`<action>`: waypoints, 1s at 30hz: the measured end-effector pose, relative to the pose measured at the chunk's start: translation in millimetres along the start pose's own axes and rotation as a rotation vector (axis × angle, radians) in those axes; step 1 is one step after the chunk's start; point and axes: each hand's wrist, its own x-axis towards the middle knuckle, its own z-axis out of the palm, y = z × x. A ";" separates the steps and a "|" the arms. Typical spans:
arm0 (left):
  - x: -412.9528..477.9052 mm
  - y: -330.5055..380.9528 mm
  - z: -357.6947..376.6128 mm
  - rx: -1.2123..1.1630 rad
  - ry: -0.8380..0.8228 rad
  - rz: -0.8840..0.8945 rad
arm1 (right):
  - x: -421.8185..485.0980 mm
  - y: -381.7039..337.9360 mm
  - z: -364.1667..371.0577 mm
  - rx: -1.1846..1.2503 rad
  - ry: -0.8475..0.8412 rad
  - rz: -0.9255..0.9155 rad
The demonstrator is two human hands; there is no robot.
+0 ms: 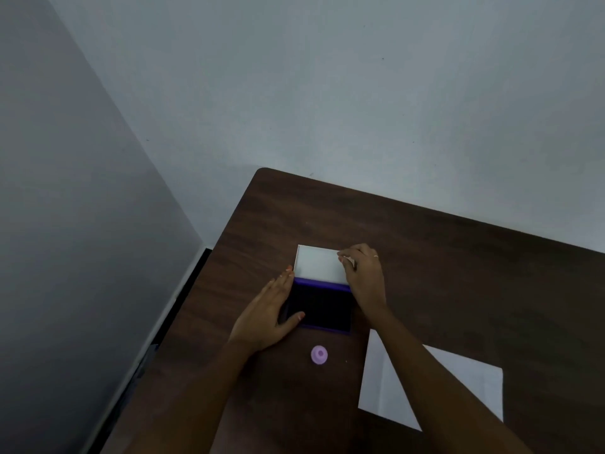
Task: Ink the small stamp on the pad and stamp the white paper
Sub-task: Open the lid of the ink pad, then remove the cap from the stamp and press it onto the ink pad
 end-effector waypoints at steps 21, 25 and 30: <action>-69.2 46.4 22.0 -0.397 0.236 -0.318 | -146.2 -23.5 -3.5 0.142 -0.255 0.070; -75.0 54.4 30.9 -0.418 0.256 -0.332 | -156.7 -29.2 7.2 0.299 -0.292 0.349; -82.3 58.4 34.2 -0.440 0.228 -0.345 | -160.0 -38.7 15.4 0.520 -0.139 0.511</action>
